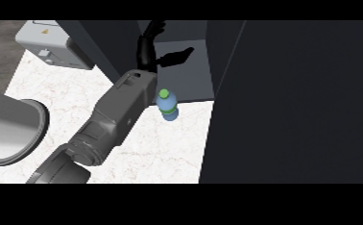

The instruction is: Pick up the bottled water, place it into the cabinet and close the cabinet

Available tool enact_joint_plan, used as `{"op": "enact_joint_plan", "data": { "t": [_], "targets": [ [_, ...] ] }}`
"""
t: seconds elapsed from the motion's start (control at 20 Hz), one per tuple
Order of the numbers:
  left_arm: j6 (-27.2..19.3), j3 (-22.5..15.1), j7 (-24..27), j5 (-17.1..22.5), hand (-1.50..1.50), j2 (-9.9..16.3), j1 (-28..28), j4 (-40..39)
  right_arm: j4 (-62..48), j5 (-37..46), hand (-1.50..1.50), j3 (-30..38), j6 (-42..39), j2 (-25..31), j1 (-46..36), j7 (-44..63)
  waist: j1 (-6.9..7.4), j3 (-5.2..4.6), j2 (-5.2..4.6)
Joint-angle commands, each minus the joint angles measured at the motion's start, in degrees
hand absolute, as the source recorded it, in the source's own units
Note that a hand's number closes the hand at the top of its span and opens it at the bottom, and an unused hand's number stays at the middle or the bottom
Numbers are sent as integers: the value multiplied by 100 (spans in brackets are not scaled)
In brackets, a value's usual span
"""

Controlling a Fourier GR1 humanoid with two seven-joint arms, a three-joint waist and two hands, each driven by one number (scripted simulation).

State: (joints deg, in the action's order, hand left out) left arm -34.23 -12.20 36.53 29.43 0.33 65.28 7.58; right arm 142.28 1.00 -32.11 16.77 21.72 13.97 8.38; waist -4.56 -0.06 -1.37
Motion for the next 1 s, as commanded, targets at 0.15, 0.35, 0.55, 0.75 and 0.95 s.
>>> {"op": "enact_joint_plan", "data": {
  "t": [0.15, 0.35, 0.55, 0.75, 0.95],
  "targets": [
    [242, 247, 243, 130, -150, -31, 39, -49, 24, 12, -150, -162, -21, -82, 156, -154, -22, 0, -14],
    [439, 96, 211, -114, -150, -28, 192, -225, 358, -239, -150, 182, -98, 17, 13, 138, 39, 1, -12],
    [930, 214, 473, -35, -150, -31, 91, -24, 101, -103, -150, 108, -3, -137, 82, -36, 78, 0, 8],
    [1836, 205, 456, 152, -150, -31, 23, 475, 168, 7, -150, -57, -65, -107, 115, -5, 43, -4, 63],
    [2205, 198, 318, 282, -150, -32, 115, 612, 369, -40, -150, 87, -174, 66, 448, -228, 71, 5, 84]
  ]
}}
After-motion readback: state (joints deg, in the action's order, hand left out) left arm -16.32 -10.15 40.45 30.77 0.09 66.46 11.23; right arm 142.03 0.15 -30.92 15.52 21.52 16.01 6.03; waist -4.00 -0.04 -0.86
